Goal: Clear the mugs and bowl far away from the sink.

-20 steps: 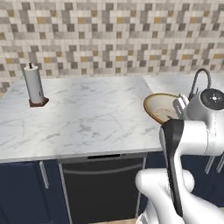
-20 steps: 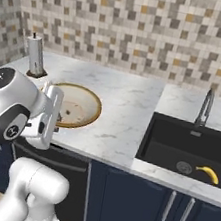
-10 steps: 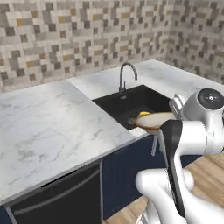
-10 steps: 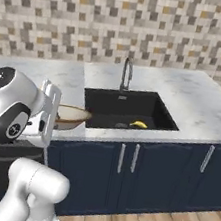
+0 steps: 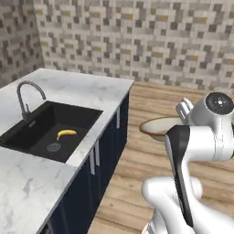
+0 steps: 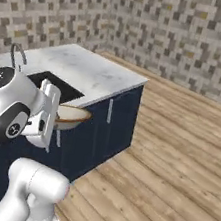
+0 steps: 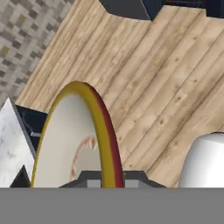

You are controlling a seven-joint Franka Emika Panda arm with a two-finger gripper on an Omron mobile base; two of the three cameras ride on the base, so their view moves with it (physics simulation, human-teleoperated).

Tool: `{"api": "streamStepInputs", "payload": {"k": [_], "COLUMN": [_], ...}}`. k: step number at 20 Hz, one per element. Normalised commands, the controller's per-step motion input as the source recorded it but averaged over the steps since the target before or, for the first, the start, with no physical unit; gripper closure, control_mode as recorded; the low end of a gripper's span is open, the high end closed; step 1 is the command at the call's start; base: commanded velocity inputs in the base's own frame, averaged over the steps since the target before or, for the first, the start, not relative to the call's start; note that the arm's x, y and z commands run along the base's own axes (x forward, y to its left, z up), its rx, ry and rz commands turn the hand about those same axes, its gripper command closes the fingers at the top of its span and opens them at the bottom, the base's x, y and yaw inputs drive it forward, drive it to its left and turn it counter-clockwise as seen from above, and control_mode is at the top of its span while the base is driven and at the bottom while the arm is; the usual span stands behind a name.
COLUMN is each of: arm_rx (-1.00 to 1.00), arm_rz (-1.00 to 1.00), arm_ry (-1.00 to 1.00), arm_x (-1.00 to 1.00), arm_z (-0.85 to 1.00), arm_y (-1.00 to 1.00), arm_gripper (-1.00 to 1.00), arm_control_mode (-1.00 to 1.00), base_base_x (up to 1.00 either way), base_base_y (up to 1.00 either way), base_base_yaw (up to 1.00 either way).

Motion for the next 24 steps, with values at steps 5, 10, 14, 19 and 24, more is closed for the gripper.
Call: {"api": "streamStepInputs", "payload": {"k": [5, 10, 14, 19, 24], "arm_rx": [0.0, 0.0, 0.0, 0.0, 0.0], "arm_rz": [0.0, 0.0, 0.0, 0.0, 0.0], "arm_ry": [0.0, 0.0, 0.0, 0.0, 0.0], "arm_x": [0.0, 0.0, 0.0, 0.0, 0.0], "arm_z": [0.0, 0.0, 0.0, 0.0, 0.0], "arm_y": [0.0, 0.0, 0.0, 0.0, 0.0], "arm_gripper": [1.0, 1.0, 1.0, 1.0, 1.0], "arm_control_mode": [1.0, 1.0, 1.0, 1.0, 1.0], "base_base_x": [0.0, 0.0, 0.0, 0.0, 0.0], "base_base_y": [0.0, 0.0, 0.01, 0.0, -0.03], "base_base_yaw": [-1.0, -1.0, -0.98, -0.94, -0.8]}}
